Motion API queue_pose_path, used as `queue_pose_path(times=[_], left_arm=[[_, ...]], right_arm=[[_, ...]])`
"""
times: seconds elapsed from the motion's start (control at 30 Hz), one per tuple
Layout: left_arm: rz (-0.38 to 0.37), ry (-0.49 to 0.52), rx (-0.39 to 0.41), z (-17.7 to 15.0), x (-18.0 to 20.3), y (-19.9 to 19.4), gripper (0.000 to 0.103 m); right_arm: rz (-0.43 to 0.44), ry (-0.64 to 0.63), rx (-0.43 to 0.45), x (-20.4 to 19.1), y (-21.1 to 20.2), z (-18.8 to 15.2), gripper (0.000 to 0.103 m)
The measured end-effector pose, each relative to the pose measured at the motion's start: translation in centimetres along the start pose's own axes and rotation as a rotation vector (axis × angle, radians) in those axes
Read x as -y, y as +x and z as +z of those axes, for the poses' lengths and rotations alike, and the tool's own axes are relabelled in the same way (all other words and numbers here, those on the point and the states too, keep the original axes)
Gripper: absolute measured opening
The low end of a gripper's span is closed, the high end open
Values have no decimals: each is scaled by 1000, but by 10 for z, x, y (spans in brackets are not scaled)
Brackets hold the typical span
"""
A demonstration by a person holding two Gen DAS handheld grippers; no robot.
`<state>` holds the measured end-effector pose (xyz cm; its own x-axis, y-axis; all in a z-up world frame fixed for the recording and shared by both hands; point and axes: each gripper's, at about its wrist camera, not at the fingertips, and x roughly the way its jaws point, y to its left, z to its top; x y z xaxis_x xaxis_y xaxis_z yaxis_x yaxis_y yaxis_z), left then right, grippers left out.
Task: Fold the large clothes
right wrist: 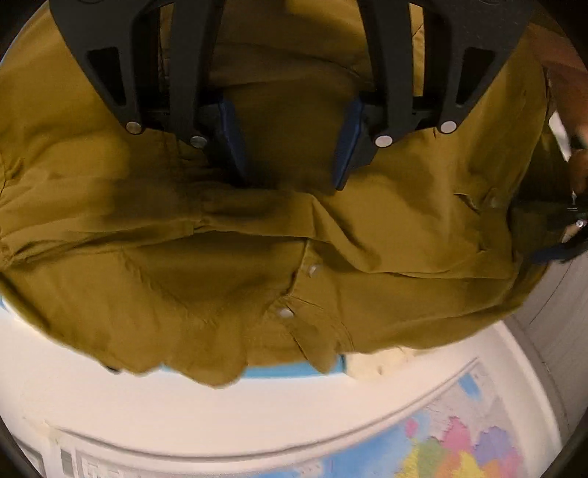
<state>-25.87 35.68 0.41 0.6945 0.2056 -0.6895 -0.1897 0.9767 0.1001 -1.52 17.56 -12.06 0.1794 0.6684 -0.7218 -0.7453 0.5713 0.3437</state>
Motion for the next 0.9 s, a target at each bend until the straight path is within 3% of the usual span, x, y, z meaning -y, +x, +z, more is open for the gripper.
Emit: queue_pose_path(times=[0.1,0.23,0.4,0.47,0.5,0.53,0.6,0.7,0.8,0.83,0.87,0.9], left_arm=[[130,5,21,-10,-13,-24,81],[222,-46,-58,-29,-45,-23,81],[220,-96,-130,-50,-67,-10,80],[194,-112,-138,-53,-75,-10,73],[168,-115,-140,-54,-79,-11,60],[140,-118,-139,-57,-82,-13,38],[78,-159,-141,-54,-93,-14,21],[41,-219,-138,-49,-106,-17,17],[-13,-286,-154,-42,-123,-15,16],[-15,-297,-164,-39,-126,-14,16],[-10,-297,-169,-38,-126,-13,16],[-10,-294,-175,-37,-126,-12,16]], right_arm=[[39,-59,61,-27,-24,0,51],[220,-214,97,-99,-41,-1,63],[493,-362,2,-188,-22,-20,63],[553,-422,-42,-228,-6,-27,66],[574,-435,-60,-242,-2,-30,66],[599,-450,-73,-257,3,-33,66],[661,-469,-87,-283,13,-39,68],[723,-521,-101,-321,23,-52,74],[656,-597,-103,-355,38,-67,78],[610,-635,-96,-366,45,-72,73],[585,-652,-104,-373,50,-74,48],[586,-643,-150,-377,59,-76,35]])
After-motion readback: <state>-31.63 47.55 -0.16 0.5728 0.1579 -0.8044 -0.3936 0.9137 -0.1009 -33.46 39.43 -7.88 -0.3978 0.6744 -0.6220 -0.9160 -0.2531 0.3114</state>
